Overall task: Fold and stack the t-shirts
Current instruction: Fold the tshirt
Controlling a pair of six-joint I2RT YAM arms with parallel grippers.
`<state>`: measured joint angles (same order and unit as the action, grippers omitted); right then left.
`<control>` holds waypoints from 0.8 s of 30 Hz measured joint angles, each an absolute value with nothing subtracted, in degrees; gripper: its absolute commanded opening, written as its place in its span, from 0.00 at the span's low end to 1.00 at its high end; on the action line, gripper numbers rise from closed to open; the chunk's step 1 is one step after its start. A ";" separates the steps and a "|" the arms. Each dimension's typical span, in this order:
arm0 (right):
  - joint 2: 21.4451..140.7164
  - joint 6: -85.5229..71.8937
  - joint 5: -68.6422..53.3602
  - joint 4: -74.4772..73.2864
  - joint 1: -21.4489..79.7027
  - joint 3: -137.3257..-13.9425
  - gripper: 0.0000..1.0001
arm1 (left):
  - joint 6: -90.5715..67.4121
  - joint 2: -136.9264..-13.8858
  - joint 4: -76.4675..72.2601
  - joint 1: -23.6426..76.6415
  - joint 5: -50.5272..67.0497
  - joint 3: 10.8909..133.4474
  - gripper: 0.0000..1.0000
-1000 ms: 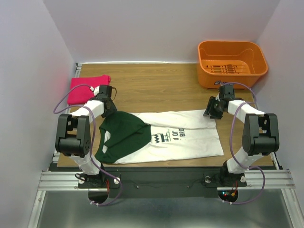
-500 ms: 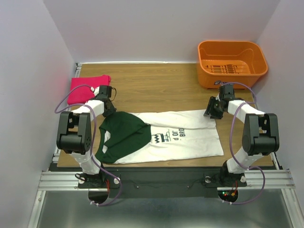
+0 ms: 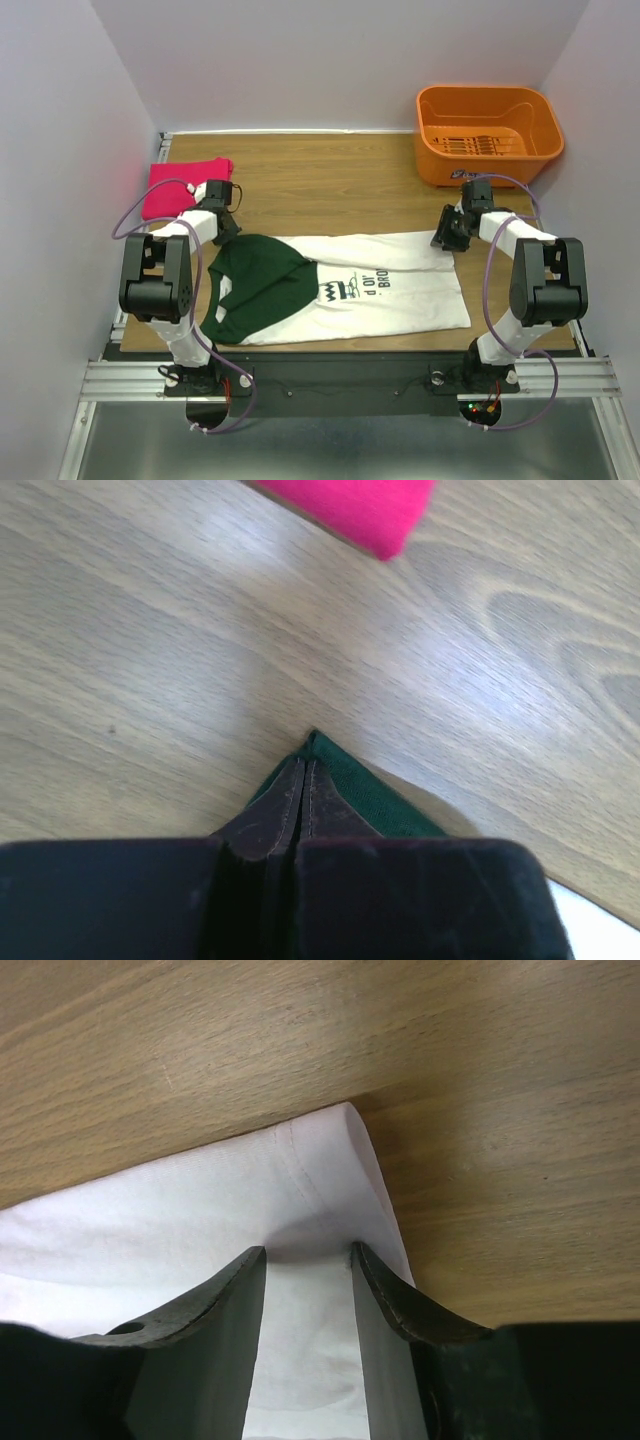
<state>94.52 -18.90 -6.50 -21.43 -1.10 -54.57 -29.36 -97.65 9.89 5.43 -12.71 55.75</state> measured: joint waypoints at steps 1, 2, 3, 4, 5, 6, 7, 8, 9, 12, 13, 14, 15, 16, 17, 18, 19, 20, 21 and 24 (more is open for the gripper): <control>94.65 -19.09 -6.13 -21.26 -1.17 -54.57 0.46 | -29.34 -97.65 10.00 5.06 -12.95 55.75 0.01; 94.76 -19.27 -5.65 -21.10 -1.23 -54.57 0.45 | -29.34 -97.60 10.11 4.56 -13.19 55.75 0.00; 94.85 -19.40 -5.32 -20.95 -1.39 -54.57 0.45 | -29.34 -97.47 10.41 3.92 -13.43 55.75 0.00; 94.87 -19.68 -5.30 -20.93 -1.50 -54.57 0.45 | -29.34 -97.30 10.85 3.33 -13.67 55.75 0.00; 94.87 -19.81 -5.26 -20.93 -1.58 -54.57 0.45 | -29.36 -96.97 11.38 2.61 -13.91 55.75 0.00; 94.87 -20.01 -5.15 -20.93 -1.65 -54.57 0.45 | -29.41 -96.47 12.08 1.93 -14.22 55.75 0.00; 94.87 -20.25 -5.10 -20.93 -1.65 -54.57 0.45 | -29.43 -95.72 12.80 1.37 -14.55 55.72 0.00; 94.87 -20.47 -5.08 -20.88 -1.65 -54.57 0.46 | -29.47 -94.89 13.34 1.02 -14.81 55.66 0.00; 94.87 -20.62 -5.08 -20.86 -1.65 -54.57 0.46 | -29.58 -94.13 13.61 0.82 -14.94 55.46 0.00; 94.87 -21.06 -5.08 -20.78 -1.65 -54.57 0.47 | -30.04 -91.20 14.04 0.32 -14.63 54.17 0.00; 94.87 -21.10 -5.13 -20.78 -1.65 -54.57 0.47 | -30.26 -90.39 13.91 0.19 -14.20 53.32 0.01; 94.87 -21.21 -5.17 -20.75 -1.65 -54.59 0.49 | -30.52 -89.67 13.56 0.10 -13.65 52.21 0.02; 94.87 -21.23 -5.28 -20.75 -1.65 -54.59 0.49 | -30.85 -89.27 13.52 -0.01 -13.17 51.05 0.04; 94.87 -21.21 -5.58 -20.73 -1.65 -54.61 0.52 | -31.09 -89.14 13.54 -0.12 -12.53 50.06 0.06; 94.85 -21.17 -5.85 -20.75 -1.65 -54.70 0.53 | -31.31 -89.12 13.47 -0.16 -12.16 49.06 0.08; 94.85 -21.15 -6.24 -20.73 -1.65 -54.72 0.53 | -31.57 -89.10 13.54 -0.25 -11.68 48.12 0.13; 94.72 -20.95 -6.90 -20.75 -1.72 -54.76 0.54 | -31.79 -89.06 13.43 -0.25 -11.53 47.55 0.15; 94.41 -20.73 -7.20 -20.88 -1.72 -54.76 0.54 | -31.81 -88.64 13.50 -0.27 -11.11 47.48 0.18; 94.04 -20.67 -7.62 -20.99 -1.74 -54.76 0.54 | -31.94 -87.92 13.65 -0.38 -10.76 47.46 0.22; 91.48 -20.53 -9.04 -21.47 -1.87 -54.76 0.54 | -32.25 -85.27 14.83 -0.49 -10.15 47.46 0.44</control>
<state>91.48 -20.53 -9.04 -21.47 -1.87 -54.76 -32.25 -85.27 14.83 -0.49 -10.15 47.46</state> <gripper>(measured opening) 0.543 0.287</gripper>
